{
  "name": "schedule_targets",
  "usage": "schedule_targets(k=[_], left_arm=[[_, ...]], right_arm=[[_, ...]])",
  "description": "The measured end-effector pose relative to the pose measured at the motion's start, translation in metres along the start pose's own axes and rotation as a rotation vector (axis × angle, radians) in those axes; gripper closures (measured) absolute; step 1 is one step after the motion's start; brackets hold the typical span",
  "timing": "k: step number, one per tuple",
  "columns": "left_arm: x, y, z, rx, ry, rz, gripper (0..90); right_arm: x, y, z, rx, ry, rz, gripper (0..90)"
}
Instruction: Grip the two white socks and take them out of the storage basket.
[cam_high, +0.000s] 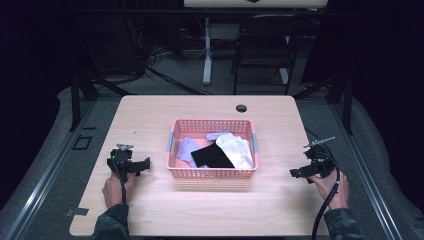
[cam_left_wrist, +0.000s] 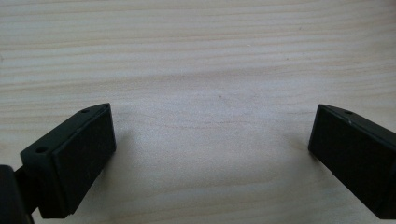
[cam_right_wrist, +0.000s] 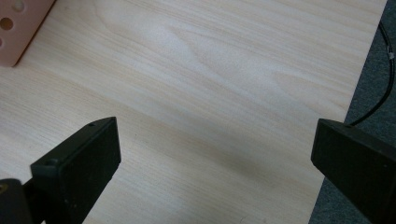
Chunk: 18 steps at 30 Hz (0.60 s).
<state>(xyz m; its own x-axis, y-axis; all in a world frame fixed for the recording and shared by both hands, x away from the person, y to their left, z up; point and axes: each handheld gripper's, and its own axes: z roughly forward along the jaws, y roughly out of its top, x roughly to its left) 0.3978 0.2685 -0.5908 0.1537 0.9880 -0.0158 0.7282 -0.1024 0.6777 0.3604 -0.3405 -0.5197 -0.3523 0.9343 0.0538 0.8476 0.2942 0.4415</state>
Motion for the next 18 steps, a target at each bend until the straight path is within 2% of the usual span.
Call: schedule_targets(k=[9,16,18], left_arm=[[0.000,0.000,0.000,0.001,-0.001,-0.002,0.8],[0.000,0.000,0.000,0.000,0.000,-0.001,0.8],[0.000,0.000,0.000,0.001,-0.001,-0.002,0.8]], right_arm=[[0.004,0.004,-0.002,0.005,0.014,-0.024,1.1],[0.012,0.010,-0.009,-0.026,0.038,-0.029,0.2],[0.017,0.014,-0.011,-0.032,0.043,-0.052,0.0]])
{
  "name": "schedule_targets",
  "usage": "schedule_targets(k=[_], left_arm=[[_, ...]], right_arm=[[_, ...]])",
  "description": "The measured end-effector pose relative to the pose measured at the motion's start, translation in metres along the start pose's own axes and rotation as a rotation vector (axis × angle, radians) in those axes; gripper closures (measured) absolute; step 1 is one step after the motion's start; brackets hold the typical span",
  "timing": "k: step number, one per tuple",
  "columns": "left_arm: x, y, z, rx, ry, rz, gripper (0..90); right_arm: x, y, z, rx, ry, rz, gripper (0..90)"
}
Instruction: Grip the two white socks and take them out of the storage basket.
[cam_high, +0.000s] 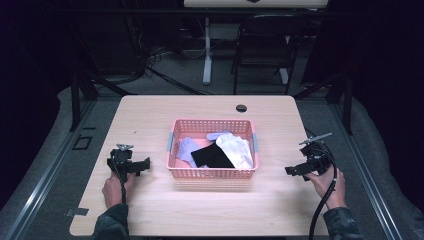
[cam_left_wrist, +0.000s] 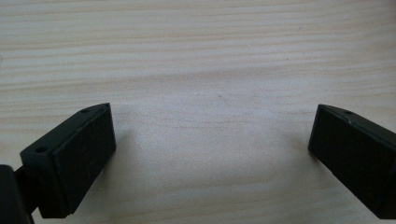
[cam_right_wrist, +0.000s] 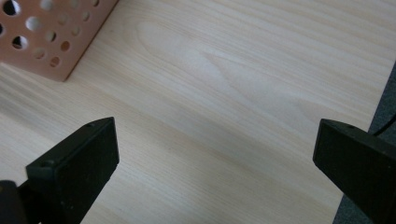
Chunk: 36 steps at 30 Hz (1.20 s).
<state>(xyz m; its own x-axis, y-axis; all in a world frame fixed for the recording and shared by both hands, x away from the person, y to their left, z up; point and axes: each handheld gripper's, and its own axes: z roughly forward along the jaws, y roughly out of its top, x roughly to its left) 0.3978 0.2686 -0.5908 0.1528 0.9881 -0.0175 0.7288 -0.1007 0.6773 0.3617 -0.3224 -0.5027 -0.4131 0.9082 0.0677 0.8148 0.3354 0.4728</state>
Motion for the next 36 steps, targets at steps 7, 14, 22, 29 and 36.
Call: schedule_targets(k=[7,14,22,29,36], left_arm=[[0.000,0.000,0.000,0.000,0.000,0.000,0.7],[0.000,0.000,0.000,0.000,0.000,0.002,0.7],[0.000,0.000,0.000,0.000,0.000,0.001,0.7],[0.000,0.000,0.000,0.000,0.000,0.000,0.7],[0.000,0.000,0.000,0.000,0.000,0.001,0.8]], right_arm=[[0.010,0.010,-0.004,-0.025,0.013,-0.030,0.0],[0.020,0.027,-0.020,-0.040,0.027,-0.070,0.0],[0.036,0.063,-0.030,-0.059,0.039,-0.126,0.0],[0.053,0.092,-0.030,-0.029,0.049,-0.184,0.0],[0.072,0.118,-0.020,0.025,0.064,-0.246,0.0]])
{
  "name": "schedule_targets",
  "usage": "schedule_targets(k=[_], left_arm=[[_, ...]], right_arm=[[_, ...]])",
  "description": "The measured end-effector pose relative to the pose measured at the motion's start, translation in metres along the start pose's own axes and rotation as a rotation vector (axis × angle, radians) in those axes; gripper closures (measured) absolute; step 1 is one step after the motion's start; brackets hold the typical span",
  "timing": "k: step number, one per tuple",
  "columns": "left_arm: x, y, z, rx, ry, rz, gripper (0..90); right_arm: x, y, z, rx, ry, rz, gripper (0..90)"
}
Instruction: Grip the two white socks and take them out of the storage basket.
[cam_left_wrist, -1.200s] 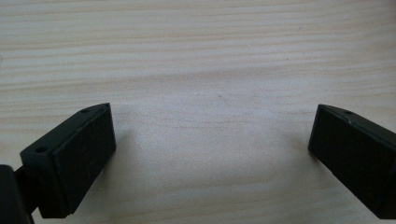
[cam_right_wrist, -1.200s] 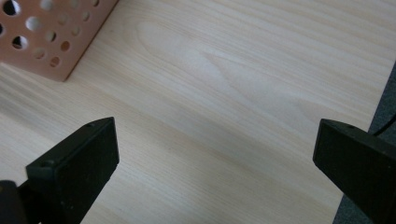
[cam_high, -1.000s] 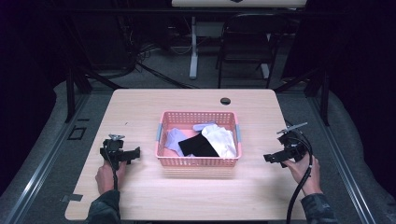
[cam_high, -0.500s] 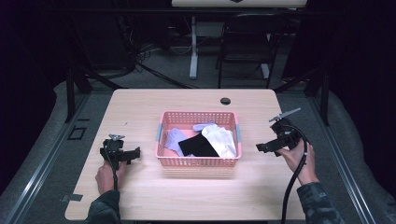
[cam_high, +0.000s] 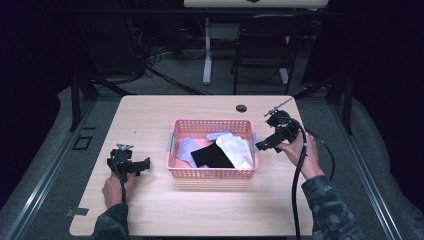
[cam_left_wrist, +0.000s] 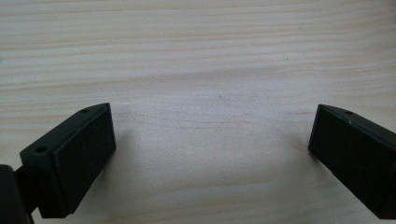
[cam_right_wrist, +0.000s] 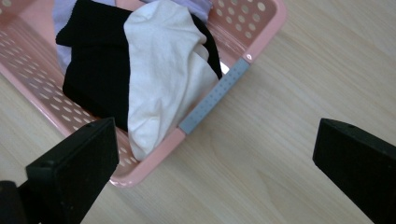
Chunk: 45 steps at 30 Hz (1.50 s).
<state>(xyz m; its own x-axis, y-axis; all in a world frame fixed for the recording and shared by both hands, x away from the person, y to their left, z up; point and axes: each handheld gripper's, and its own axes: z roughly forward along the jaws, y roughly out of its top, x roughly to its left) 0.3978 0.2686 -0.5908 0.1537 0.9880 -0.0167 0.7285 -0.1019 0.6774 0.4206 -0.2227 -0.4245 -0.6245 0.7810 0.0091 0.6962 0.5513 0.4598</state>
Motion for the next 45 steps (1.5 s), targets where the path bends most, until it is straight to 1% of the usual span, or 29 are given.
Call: schedule_targets(k=[2,3,4,6,8,10,11,12,13,15,16,18,19,21,22,25,28,31,33,34,35,36,37,39,40,41,42,44,45], left_arm=[[0.000,0.000,0.000,0.000,0.000,0.000,0.8],[0.000,0.000,0.000,0.000,0.000,0.001,0.8],[0.000,0.000,0.000,0.000,0.000,0.001,0.8],[0.000,0.000,0.000,0.000,0.000,0.000,0.8],[0.000,0.000,0.000,0.000,0.000,0.001,0.7],[0.000,0.000,0.000,0.000,0.000,0.000,0.8],[0.000,0.000,0.000,0.000,0.000,0.000,0.8],[0.000,0.000,0.000,0.000,0.000,0.000,0.8],[0.000,0.000,0.000,0.000,-0.001,0.000,0.8],[0.000,0.000,0.000,0.000,0.000,-0.001,0.8],[0.000,0.000,0.000,0.000,-0.001,-0.001,0.8],[0.000,0.000,0.000,0.000,-0.001,-0.001,0.8],[0.000,0.000,0.000,0.000,-0.001,-0.001,0.8],[0.000,0.000,0.000,0.000,-0.001,-0.001,0.8],[0.000,0.000,0.000,0.000,-0.001,0.000,0.8],[0.000,0.000,0.000,0.000,0.000,-0.001,0.8],[0.000,0.000,0.000,0.000,-0.001,-0.001,0.8],[0.000,0.000,0.000,0.000,-0.001,-0.001,0.8],[0.000,0.000,0.000,0.000,0.000,-0.001,0.8],[0.000,0.000,0.000,0.000,0.000,-0.001,0.8],[0.000,0.000,0.000,0.000,0.000,0.000,0.8],[0.000,0.000,0.000,0.000,-0.001,0.000,0.8],[0.000,0.000,0.000,0.000,0.000,0.000,0.8],[0.000,0.000,0.000,0.000,-0.001,-0.001,0.8],[0.000,0.000,0.000,0.000,-0.001,-0.001,0.8],[0.000,0.000,0.000,0.000,-0.001,0.000,0.8],[0.000,0.000,0.000,0.000,-0.001,0.000,0.8],[0.000,0.000,0.000,0.000,-0.001,0.000,0.8],[0.000,0.000,0.000,0.000,-0.001,-0.001,0.8]], right_arm=[[0.003,0.009,0.001,0.000,0.005,-0.010,0.0],[0.006,0.013,0.003,-0.010,0.018,-0.004,0.0],[0.006,0.013,0.003,-0.010,0.018,-0.004,0.0],[0.012,0.024,0.006,0.006,0.016,-0.036,1.3],[0.015,0.031,0.011,0.010,0.019,-0.039,2.6],[0.017,0.037,0.015,0.019,0.027,-0.045,8.0],[0.017,0.039,0.017,0.030,0.043,-0.057,10.1],[0.018,0.041,0.020,0.023,0.051,-0.051,14.2],[0.019,0.043,0.022,0.030,0.052,-0.061,15.9],[0.021,0.047,0.027,0.026,0.070,-0.058,24.7],[0.022,0.049,0.030,0.046,0.068,-0.066,25.8],[0.023,0.050,0.034,0.047,0.071,-0.062,26.7],[0.024,0.053,0.039,0.061,0.076,-0.059,30.5],[0.023,0.055,0.045,0.075,0.080,-0.060,32.0],[0.022,0.055,0.047,0.095,0.071,-0.064,32.6],[0.021,0.057,0.054,0.108,0.083,-0.040,36.7],[0.021,0.058,0.059,0.123,0.084,-0.037,39.0],[0.023,0.058,0.070,0.146,0.091,-0.031,42.9],[0.023,0.058,0.072,0.158,0.086,-0.032,43.5],[0.023,0.057,0.075,0.175,0.089,-0.032,45.1],[0.023,0.057,0.076,0.179,0.090,-0.024,45.7],[0.023,0.056,0.078,0.165,0.086,-0.014,46.5],[0.022,0.056,0.079,0.182,0.092,-0.020,47.7],[0.020,0.055,0.081,0.185,0.076,-0.014,52.2],[0.020,0.055,0.081,0.185,0.076,-0.014,52.2],[0.019,0.054,0.084,0.178,0.072,0.003,54.6],[0.019,0.054,0.085,0.187,0.077,0.009,55.1],[0.018,0.053,0.087,0.174,0.067,0.016,56.5],[0.016,0.054,0.089,0.193,0.064,0.012,59.5]])
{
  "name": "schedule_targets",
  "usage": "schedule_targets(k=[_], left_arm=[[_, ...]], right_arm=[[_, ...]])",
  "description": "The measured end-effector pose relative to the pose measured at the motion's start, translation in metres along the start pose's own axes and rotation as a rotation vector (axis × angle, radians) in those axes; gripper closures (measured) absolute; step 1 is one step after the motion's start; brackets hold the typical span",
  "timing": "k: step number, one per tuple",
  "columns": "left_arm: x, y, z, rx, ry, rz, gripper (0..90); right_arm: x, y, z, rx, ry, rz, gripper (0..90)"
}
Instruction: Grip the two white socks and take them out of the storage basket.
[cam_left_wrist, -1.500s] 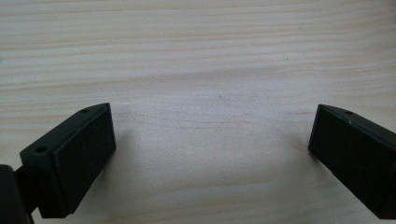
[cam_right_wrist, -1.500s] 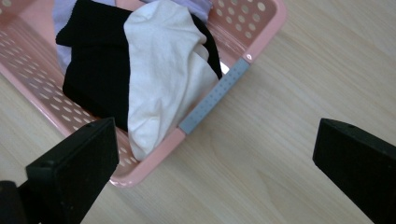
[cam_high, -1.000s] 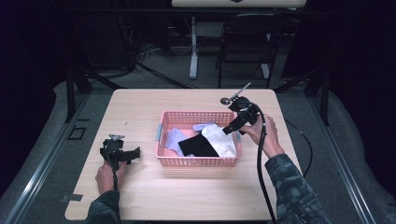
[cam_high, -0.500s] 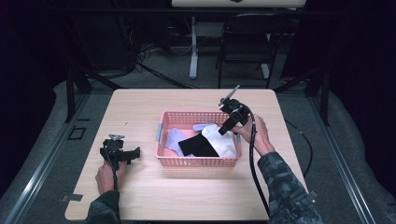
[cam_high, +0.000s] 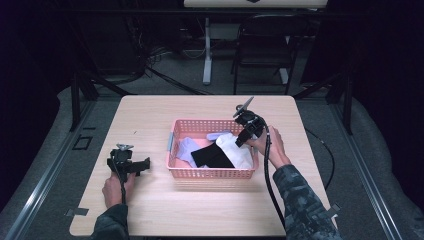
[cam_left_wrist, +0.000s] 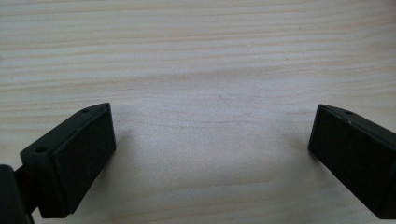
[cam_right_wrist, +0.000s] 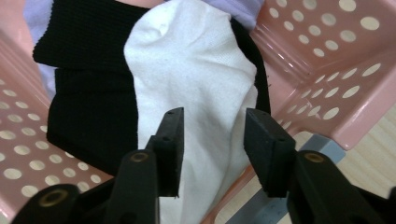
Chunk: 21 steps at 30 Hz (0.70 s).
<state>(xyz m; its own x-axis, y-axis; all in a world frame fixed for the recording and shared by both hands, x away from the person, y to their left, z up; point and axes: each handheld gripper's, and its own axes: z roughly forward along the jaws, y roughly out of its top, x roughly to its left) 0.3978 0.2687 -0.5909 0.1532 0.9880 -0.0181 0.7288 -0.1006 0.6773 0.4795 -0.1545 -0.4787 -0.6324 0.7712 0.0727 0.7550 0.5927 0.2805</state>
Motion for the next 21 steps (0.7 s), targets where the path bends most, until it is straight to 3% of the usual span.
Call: schedule_targets(k=[6,13,21], left_arm=[[0.0000,0.0001,0.0000,0.000,0.000,0.001,0.8],[0.0000,0.0000,0.0000,0.000,0.000,0.000,0.7],[0.0000,0.0000,0.0000,0.000,0.000,0.000,0.8]], right_arm=[[0.0003,-0.0015,0.0052,0.011,-0.008,0.006,67.6],[0.0015,-0.0042,0.0045,-0.004,0.012,0.017,84.8],[0.0090,-0.0049,-0.0037,-0.029,0.004,-0.009,87.7]])
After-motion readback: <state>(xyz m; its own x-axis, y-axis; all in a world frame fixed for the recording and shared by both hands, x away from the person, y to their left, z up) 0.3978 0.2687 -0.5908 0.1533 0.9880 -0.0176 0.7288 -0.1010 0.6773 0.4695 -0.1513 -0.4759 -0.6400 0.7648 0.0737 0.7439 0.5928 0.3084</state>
